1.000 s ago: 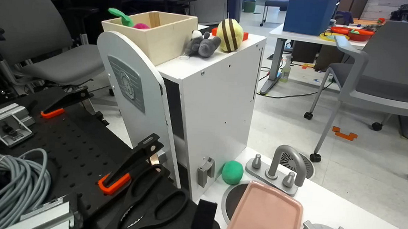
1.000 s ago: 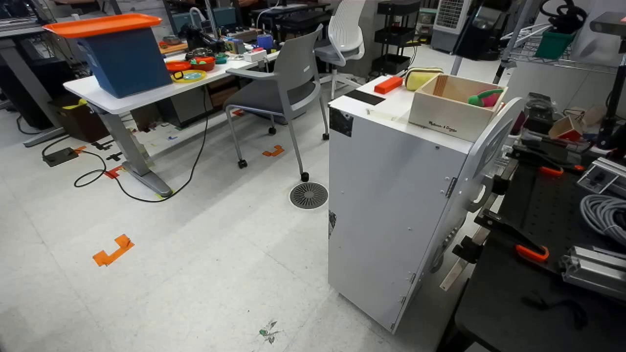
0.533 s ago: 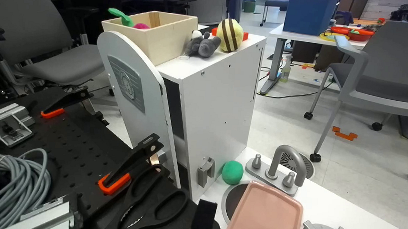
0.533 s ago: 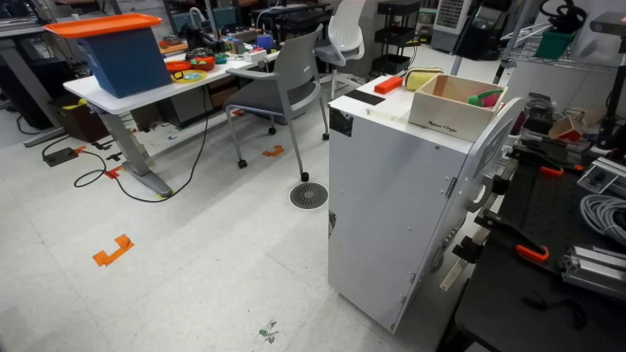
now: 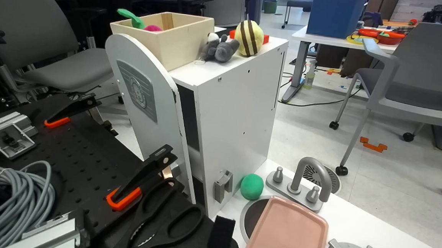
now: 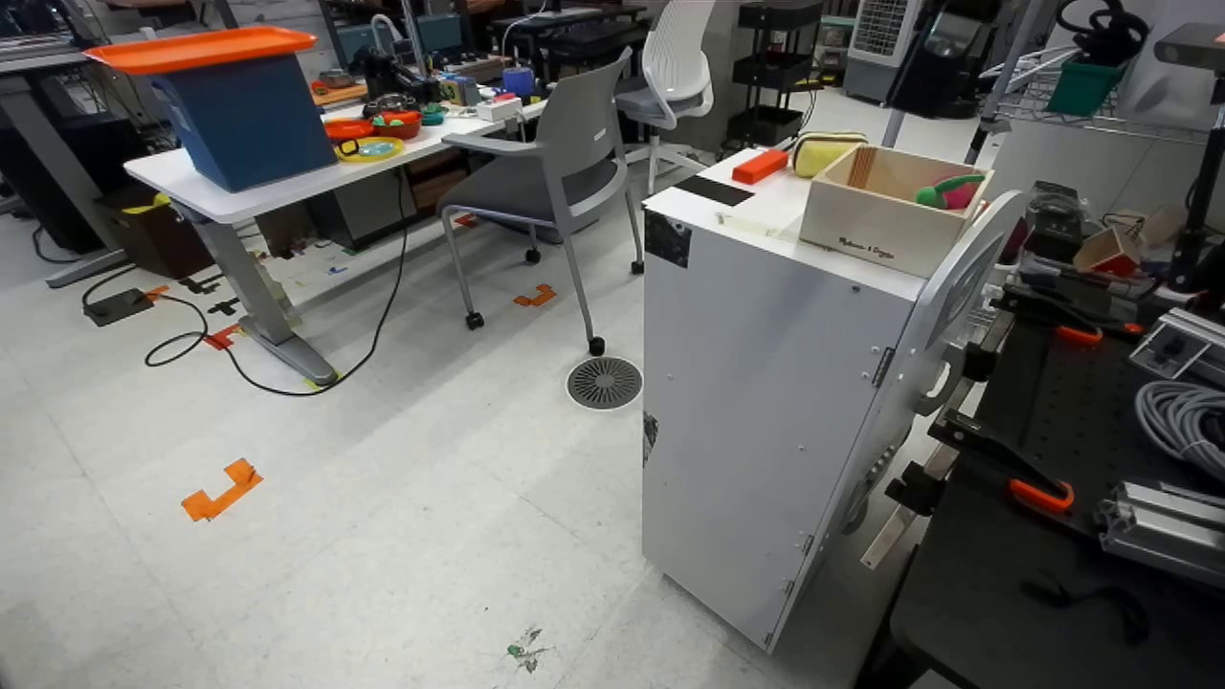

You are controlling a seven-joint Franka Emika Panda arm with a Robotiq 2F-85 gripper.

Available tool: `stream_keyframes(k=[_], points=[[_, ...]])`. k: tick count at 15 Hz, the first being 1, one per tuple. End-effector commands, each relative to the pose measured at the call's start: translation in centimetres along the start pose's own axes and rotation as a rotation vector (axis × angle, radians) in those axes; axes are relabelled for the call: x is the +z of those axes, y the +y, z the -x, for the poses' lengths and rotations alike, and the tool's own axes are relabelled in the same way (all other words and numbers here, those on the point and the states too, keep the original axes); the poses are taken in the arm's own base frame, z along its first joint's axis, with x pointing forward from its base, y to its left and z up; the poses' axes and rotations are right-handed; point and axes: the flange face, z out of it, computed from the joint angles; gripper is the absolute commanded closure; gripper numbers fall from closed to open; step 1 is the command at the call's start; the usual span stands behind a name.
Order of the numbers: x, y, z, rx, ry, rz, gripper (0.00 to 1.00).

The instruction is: Pick up the pink plush toy and drop it in the sink

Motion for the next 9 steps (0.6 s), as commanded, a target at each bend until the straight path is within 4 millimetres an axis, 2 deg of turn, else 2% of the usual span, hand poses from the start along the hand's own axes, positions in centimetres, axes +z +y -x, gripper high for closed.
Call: stream_keyframes(k=[1,9], points=[[-0.04,-0.02,-0.02,0.0,-0.001,0.0,0.0],[-0.36,-0.16,-0.22,0.0,-0.004,0.003,0.0]])
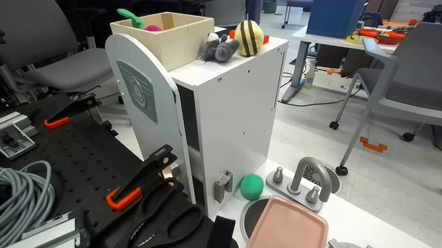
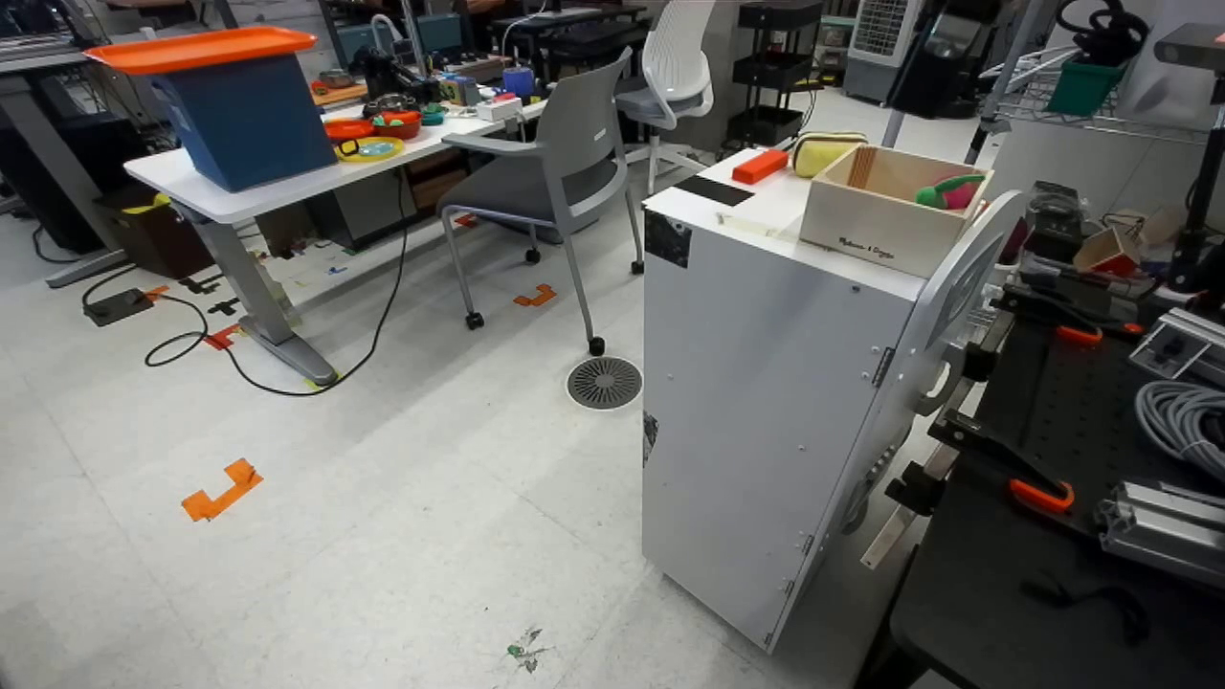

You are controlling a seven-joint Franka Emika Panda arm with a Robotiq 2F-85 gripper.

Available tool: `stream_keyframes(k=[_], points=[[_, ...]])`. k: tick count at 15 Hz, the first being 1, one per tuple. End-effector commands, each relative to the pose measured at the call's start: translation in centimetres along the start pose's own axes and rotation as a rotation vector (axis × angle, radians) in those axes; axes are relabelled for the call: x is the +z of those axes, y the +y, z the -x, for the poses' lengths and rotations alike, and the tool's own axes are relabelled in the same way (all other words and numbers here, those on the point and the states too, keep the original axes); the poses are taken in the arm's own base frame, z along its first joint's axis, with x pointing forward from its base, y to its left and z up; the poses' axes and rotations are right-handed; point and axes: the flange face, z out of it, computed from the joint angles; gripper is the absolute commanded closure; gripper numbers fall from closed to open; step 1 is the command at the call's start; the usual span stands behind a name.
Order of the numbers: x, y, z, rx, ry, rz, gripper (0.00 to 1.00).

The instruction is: Pick up the pink plush toy and drop it in the sink

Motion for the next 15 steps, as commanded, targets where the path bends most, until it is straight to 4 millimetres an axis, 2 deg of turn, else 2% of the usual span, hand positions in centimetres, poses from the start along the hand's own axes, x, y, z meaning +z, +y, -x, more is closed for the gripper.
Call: stream_keyframes(k=[1,5,11,15], points=[[-0.5,-0.4,-0.3,0.002,-0.004,0.007,0.0],[-1.9,-1.6,-0.4,-0.028,-0.003,0.016,0.0],[-5.7,-4.1,0.0,-0.094,0.01,0.031,0.0],[-8.2,-4.4,0.7,-0.152,0.054,0.127,0.0]])
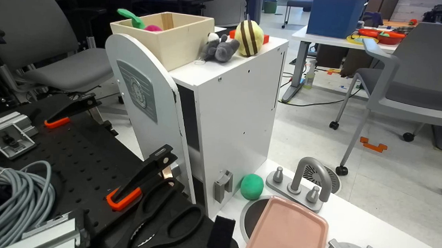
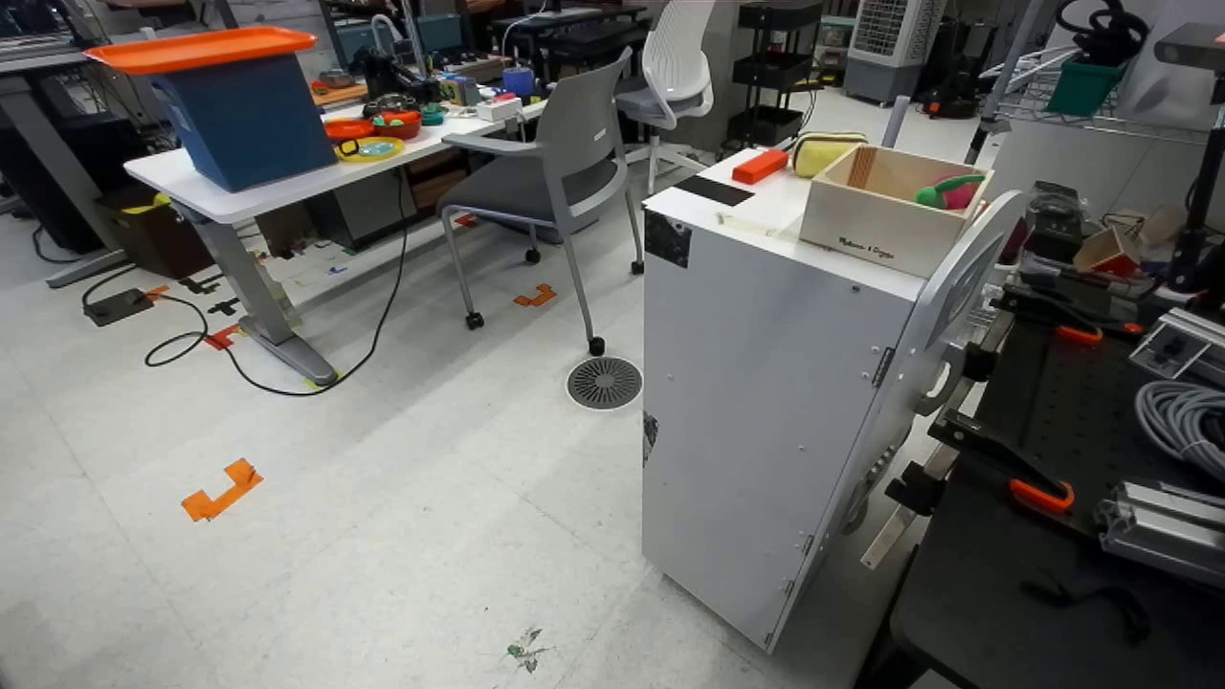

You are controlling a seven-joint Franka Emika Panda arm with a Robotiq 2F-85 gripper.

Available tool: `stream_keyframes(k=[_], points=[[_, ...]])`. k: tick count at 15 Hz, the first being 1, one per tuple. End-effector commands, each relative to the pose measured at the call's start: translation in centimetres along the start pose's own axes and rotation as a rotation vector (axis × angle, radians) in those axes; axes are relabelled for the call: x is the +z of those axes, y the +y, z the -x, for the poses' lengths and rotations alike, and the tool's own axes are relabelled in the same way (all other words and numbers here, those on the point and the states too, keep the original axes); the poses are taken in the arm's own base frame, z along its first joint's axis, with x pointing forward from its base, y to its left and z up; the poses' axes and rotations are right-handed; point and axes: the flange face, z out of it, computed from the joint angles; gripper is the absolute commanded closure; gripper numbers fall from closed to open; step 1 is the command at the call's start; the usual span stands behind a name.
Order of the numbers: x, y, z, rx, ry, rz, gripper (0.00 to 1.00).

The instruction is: Pick up the pink plush toy and drop it in the sink

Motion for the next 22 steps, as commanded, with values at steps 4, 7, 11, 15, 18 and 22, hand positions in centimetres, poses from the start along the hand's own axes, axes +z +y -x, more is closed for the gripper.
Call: stream_keyframes(k=[4,7,11,15,18,22], points=[[-4.4,0.2,0.6,0.013,0.098,0.113,0.0],[-5.4,0.7,0.7,0.075,0.138,0.123,0.0],[-5.7,1.9,1.3,0.145,0.157,0.151,0.0],[-7.0,3.5,2.1,0.199,0.171,0.182,0.0],[-8.8,4.3,2.6,0.226,0.212,0.187,0.0],[-11.3,5.1,3.4,0.258,0.263,0.182,0.0]])
